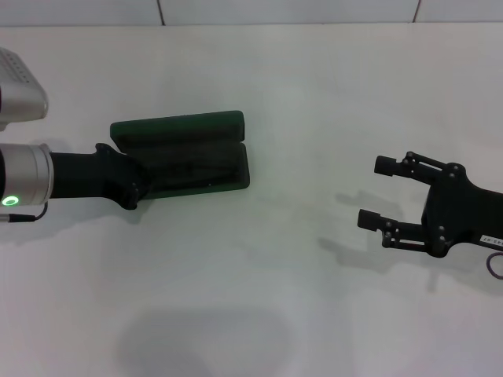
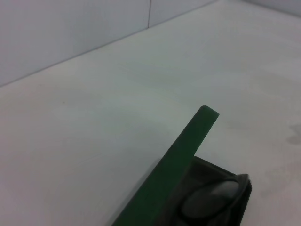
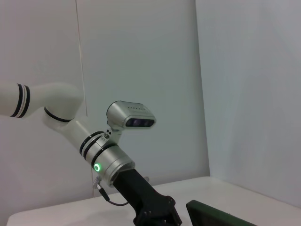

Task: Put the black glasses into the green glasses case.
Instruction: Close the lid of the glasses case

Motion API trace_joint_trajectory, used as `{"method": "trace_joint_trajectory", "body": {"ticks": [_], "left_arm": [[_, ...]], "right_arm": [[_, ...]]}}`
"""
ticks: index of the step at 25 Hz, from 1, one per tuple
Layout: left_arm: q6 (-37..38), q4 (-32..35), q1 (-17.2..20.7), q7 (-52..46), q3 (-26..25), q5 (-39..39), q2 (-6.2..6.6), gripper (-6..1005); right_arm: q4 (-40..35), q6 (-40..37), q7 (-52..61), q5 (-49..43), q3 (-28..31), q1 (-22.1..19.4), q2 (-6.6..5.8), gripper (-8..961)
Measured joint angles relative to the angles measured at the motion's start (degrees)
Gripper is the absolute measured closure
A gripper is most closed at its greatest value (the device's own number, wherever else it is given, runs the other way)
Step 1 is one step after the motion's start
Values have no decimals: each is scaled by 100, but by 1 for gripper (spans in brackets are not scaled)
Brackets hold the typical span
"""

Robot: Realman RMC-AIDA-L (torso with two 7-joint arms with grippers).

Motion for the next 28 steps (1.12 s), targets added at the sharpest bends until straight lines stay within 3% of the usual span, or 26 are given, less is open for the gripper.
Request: {"method": "trace_joint_trajectory", "body": {"ticks": [16,22,28], "left_arm": [[-61,22,-25,-14,3,-230,2,988],[723,46,11,-217,-42,-718,131,988],[674,152,14,-1174,-52,-552,219,987]], "right_arm": [[8,0,0,0,0,-17,9,141],[8,1,0,0,4,-31,9,141],[47,13,0,5,33,-36,11,141]]}}
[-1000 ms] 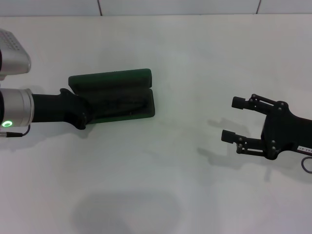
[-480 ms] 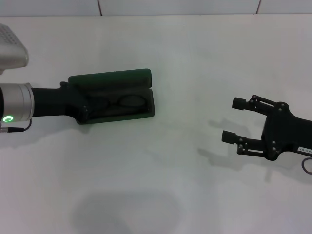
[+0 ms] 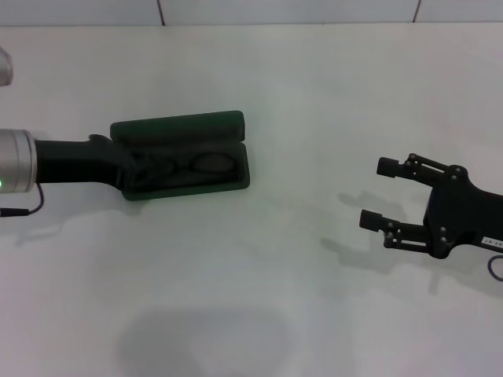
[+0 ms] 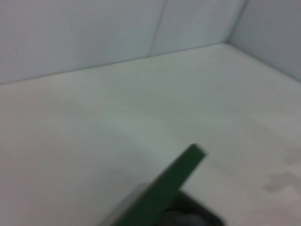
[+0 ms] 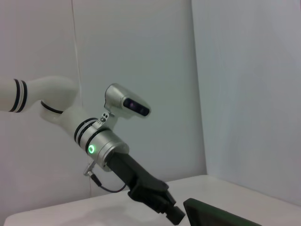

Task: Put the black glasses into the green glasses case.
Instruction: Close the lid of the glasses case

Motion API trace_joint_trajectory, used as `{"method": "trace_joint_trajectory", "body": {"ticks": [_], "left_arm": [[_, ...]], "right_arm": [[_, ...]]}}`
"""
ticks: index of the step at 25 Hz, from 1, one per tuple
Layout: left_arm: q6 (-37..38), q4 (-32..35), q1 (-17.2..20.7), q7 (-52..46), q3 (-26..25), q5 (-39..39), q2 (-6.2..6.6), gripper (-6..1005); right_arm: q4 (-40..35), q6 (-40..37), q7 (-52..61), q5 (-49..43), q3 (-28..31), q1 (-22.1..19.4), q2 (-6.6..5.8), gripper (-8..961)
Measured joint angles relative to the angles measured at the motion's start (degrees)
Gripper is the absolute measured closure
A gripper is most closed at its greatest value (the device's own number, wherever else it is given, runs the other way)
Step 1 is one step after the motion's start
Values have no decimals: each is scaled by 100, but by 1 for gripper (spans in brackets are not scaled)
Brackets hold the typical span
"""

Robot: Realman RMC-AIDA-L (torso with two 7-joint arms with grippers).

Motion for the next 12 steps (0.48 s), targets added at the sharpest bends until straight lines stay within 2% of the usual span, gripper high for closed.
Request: {"method": "trace_joint_trajectory", "body": {"ticks": [6,12], "left_arm": [[-721,-125,-6,-142,-259,530,-65,987],[-1148,-290,-77,-119,-268,603,-82,986]], "right_arm": [[92,-10,0,4,62,32,5,141],[97,-2,0,-8,64,42,19,141]]}}
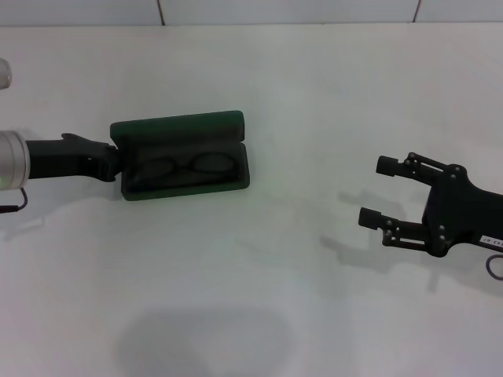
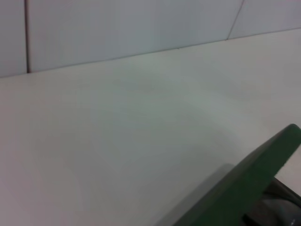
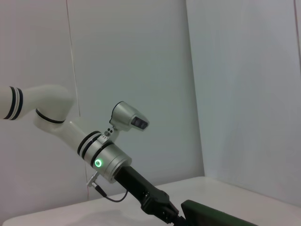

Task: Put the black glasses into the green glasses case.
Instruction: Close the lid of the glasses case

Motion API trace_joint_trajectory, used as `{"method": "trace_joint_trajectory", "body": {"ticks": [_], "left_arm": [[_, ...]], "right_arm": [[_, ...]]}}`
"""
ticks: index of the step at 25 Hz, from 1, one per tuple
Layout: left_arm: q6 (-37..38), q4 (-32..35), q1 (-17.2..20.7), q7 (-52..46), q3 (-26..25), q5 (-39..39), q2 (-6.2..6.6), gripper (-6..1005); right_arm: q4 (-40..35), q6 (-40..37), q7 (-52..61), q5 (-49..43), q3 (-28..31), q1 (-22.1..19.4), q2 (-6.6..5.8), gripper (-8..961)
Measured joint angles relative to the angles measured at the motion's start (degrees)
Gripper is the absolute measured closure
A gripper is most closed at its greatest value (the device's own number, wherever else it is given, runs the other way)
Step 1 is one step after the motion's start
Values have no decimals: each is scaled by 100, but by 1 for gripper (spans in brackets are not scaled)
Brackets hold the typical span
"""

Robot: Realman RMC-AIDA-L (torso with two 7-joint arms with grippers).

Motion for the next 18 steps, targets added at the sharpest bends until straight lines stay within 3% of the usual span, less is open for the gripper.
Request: {"method": "trace_joint_trajectory", "body": {"ticks": [18], "left_arm": [[-815,-16,-107,4,19,20,-6,985]], "right_arm": [[66,54,-8,-46,-47,3,5,141]]}}
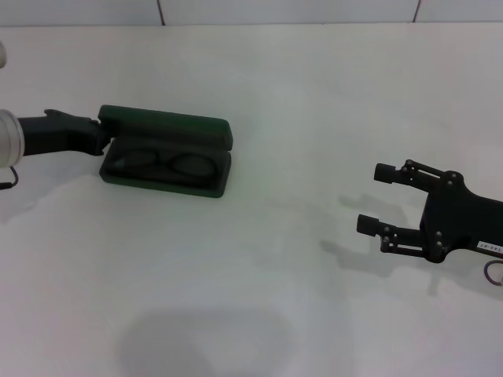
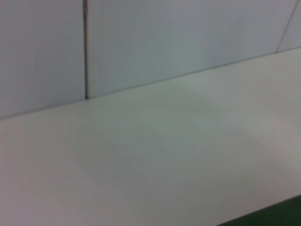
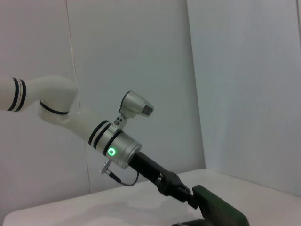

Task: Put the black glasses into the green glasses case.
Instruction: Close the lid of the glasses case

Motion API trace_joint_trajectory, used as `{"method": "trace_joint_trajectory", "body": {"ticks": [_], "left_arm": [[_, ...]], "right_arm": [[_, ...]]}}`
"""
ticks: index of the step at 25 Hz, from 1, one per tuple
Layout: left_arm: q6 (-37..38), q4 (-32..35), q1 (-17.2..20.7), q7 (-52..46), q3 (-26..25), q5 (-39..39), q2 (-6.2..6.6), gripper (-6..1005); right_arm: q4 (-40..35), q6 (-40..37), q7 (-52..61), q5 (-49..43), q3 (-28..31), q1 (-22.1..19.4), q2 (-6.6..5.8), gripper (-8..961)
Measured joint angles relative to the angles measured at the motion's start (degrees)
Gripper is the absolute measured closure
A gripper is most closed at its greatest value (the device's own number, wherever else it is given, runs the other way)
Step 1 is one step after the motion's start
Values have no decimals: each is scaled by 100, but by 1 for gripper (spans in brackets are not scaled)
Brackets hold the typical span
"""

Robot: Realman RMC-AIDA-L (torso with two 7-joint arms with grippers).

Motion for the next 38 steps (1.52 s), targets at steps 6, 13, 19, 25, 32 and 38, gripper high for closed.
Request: {"method": "trace_joint_trajectory", "body": {"ticks": [6,13,19,25,32,38], "left_arm": [[-283,-28,-94,34,0,-6,-31,985],[-45,15,-119,90,69,1,-9,985],[1002,520,118,-57,-11,-220,44,984],[1808,1002,122,-471,-27,-691,-7,984],[250,1323,-157,-1776,819,-149,-146,983],[-827,1081,-113,-1897,1547,-351,-152,983]], "right_arm": [[9,328,-1,-75,-25,18,12,141],[146,646,3,-153,-35,94,33,142],[150,689,-1,-154,-18,97,35,142],[148,704,-1,-154,-19,125,35,142],[161,715,-1,-153,-30,164,35,142],[161,707,-1,-153,-34,167,35,142]]}}
